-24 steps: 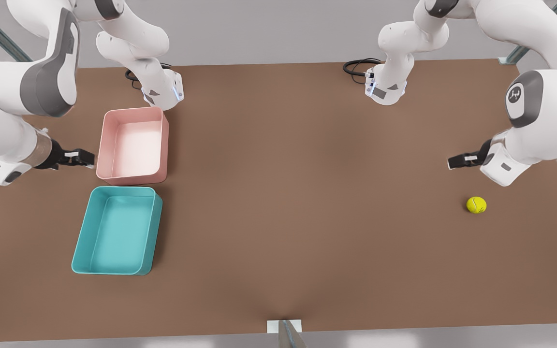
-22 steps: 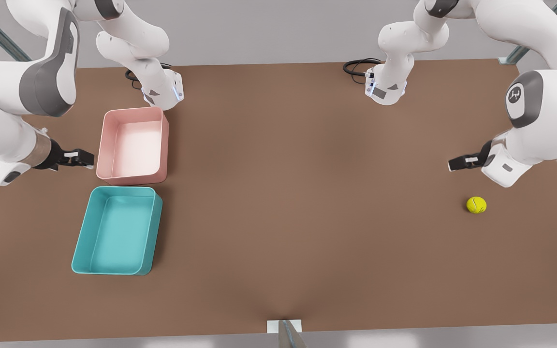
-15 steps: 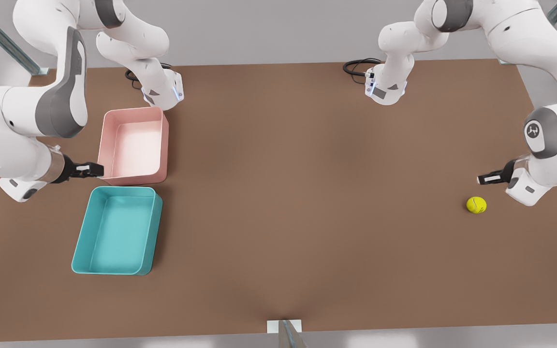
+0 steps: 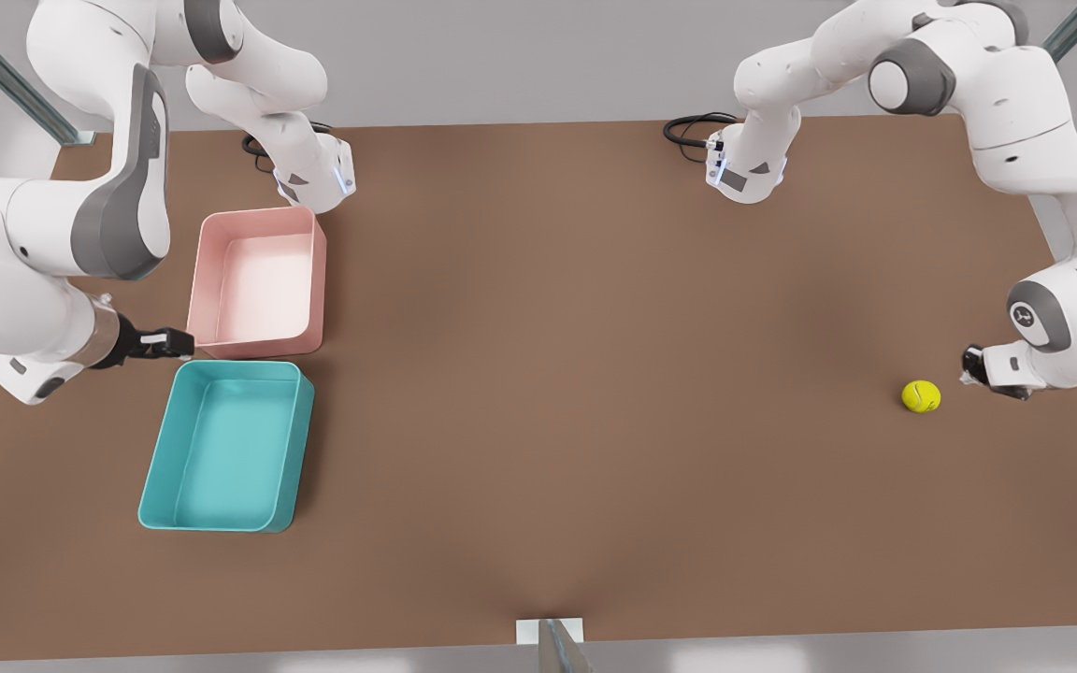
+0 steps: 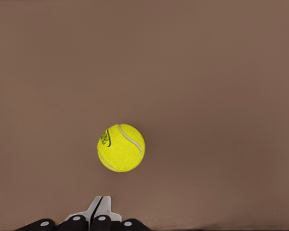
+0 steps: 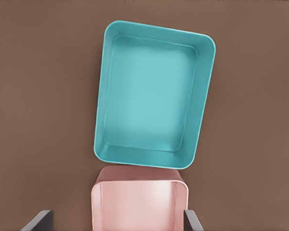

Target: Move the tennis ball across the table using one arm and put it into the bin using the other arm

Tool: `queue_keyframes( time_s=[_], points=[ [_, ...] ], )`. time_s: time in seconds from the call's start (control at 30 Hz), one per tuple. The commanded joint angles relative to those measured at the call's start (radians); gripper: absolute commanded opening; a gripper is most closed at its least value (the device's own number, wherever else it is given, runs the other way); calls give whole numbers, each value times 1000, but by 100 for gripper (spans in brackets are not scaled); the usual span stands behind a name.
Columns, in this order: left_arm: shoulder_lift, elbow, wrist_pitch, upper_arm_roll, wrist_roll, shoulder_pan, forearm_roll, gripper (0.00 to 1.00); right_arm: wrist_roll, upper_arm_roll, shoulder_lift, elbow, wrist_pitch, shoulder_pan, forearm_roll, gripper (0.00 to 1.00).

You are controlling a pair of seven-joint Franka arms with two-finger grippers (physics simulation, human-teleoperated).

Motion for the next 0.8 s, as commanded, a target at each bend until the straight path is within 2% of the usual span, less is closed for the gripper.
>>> queue_keyframes(
  time_s=[0.0,0.13,0.17,0.23,0.43,0.77],
  points=[
    [5,-20,122,0,1085,9,4,21,-17,0,1,1,15,-3,-2,100],
    [35,-64,234,0,1071,32,44,21,-17,0,1,-2,15,-4,0,100],
    [35,-64,237,0,1111,39,79,21,-17,0,1,-2,15,-3,0,100],
    [65,-64,229,0,1105,44,-2,21,-17,0,1,-2,15,-3,1,100],
    [122,-44,157,2,869,50,-5,21,-17,0,7,-2,15,2,1,100],
    [160,-43,303,43,818,59,18,21,-19,0,8,-3,15,0,1,100]
  ],
)
